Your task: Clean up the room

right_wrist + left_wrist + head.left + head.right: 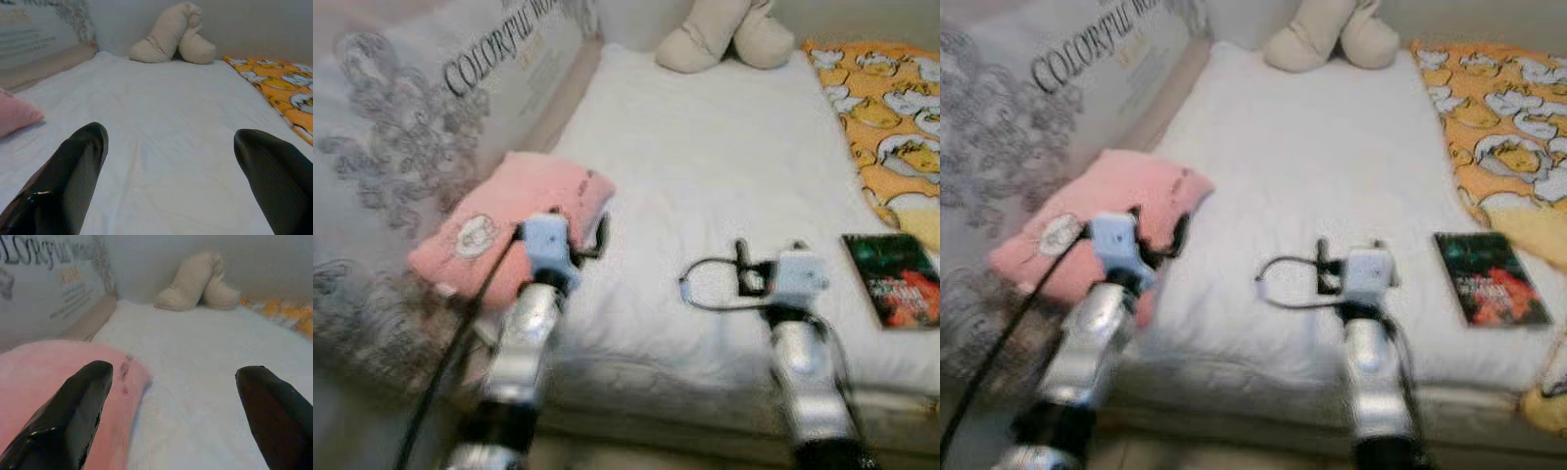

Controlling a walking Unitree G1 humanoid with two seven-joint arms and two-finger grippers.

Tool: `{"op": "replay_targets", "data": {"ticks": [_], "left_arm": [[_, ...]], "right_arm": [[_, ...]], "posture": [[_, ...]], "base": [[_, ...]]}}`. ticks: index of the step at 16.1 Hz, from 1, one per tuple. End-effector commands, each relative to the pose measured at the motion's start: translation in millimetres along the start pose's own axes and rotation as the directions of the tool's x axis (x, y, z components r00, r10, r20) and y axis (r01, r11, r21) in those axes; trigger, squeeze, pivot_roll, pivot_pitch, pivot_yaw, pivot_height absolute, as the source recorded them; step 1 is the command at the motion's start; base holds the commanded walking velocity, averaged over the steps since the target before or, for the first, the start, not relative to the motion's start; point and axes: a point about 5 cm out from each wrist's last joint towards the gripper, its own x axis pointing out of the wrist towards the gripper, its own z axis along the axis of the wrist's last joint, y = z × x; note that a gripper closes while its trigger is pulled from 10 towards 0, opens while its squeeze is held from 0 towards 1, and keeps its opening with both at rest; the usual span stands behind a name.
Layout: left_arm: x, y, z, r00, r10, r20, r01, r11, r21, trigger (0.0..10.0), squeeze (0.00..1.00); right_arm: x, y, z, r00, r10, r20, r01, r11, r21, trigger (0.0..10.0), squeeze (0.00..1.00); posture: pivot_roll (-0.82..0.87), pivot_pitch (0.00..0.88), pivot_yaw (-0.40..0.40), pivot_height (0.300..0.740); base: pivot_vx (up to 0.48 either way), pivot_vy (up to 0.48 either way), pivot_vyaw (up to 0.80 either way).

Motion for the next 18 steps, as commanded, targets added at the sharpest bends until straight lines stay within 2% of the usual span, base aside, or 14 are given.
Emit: {"op": "replay_targets", "data": {"ticks": [1,3,16,18], "left_arm": [[4.1,-6.3,4.8,1.0,-0.02,0.022,0.021,1.0,-0.011,10.0,0.0],[4.7,-6.7,4.8,0.999,-0.022,0.023,0.022,1.0,-0.009,10.0,0.0],[1.3,-10.1,2.6,0.999,-0.03,0.029,0.03,1.0,-0.002,10.0,0.0],[1.2,-9.9,3.2,0.999,-0.029,0.033,0.029,1.0,-0.001,10.0,0.0]], "right_arm": [[0.3,-8.5,-2.4,1.0,-0.016,-0.013,0.016,1.0,-0.025,10.0,0.0],[0.9,-7.5,-4.2,1.0,-0.009,-0.023,0.009,1.0,-0.026,10.0,0.0],[3.1,0.9,-7.0,0.999,0.034,-0.027,-0.035,0.999,-0.037,10.0,0.0],[4.4,0.6,-8.8,0.998,0.037,-0.047,-0.037,0.999,-0.014,10.0,0.0]], "posture": [[-0.22,0.0,0.079,0.74],[-0.22,0.0,0.08,0.74],[-0.21,0.0,0.08,0.74],[-0.21,0.0,0.078,0.74]], "base": [[0.281,-0.386,0.0],[0.283,-0.384,-0.74],[0.281,-0.387,0.0],[0.283,-0.384,0.0]]}}
